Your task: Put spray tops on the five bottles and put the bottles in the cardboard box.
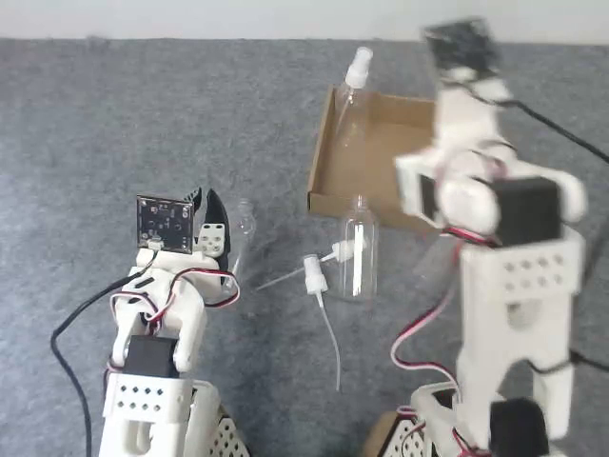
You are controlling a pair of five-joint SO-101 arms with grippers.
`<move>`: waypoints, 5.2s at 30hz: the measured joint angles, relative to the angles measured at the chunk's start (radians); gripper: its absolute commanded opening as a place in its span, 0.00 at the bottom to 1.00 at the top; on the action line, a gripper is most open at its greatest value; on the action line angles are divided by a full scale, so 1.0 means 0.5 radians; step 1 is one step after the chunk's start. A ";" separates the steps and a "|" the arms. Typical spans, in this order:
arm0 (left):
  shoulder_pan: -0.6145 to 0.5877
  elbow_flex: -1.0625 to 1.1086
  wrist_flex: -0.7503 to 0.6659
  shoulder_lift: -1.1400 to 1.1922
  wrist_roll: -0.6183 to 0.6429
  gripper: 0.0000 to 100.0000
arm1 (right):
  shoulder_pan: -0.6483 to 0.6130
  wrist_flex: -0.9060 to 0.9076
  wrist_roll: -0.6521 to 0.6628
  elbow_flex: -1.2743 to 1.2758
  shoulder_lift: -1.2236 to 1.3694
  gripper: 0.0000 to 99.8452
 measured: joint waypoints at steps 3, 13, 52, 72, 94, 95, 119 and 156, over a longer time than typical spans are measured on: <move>-0.021 0.000 0.000 0.000 0.000 0.04 | 0.347 0.021 0.000 -0.003 -0.074 0.25; -0.206 0.000 0.239 0.000 -0.114 0.04 | 1.295 -0.586 0.350 0.598 -0.028 0.25; -0.249 0.193 0.144 0.000 -0.157 0.04 | 1.215 -1.798 0.175 1.086 1.436 0.12; -0.249 0.193 0.144 0.000 -0.157 0.04 | 1.283 -1.289 0.175 0.758 0.921 0.03; -0.301 0.193 0.144 0.000 -0.157 0.04 | -0.681 -0.718 -0.249 0.626 -0.037 0.02; -0.310 0.193 0.144 0.000 -0.157 0.04 | -0.721 -0.749 -0.285 0.592 0.021 0.02; -0.304 0.193 0.144 0.000 -0.157 0.04 | -0.942 -1.504 -0.945 0.503 1.476 0.03; -0.310 0.193 0.144 0.000 -0.157 0.04 | -0.405 0.028 -0.273 -0.227 0.819 0.24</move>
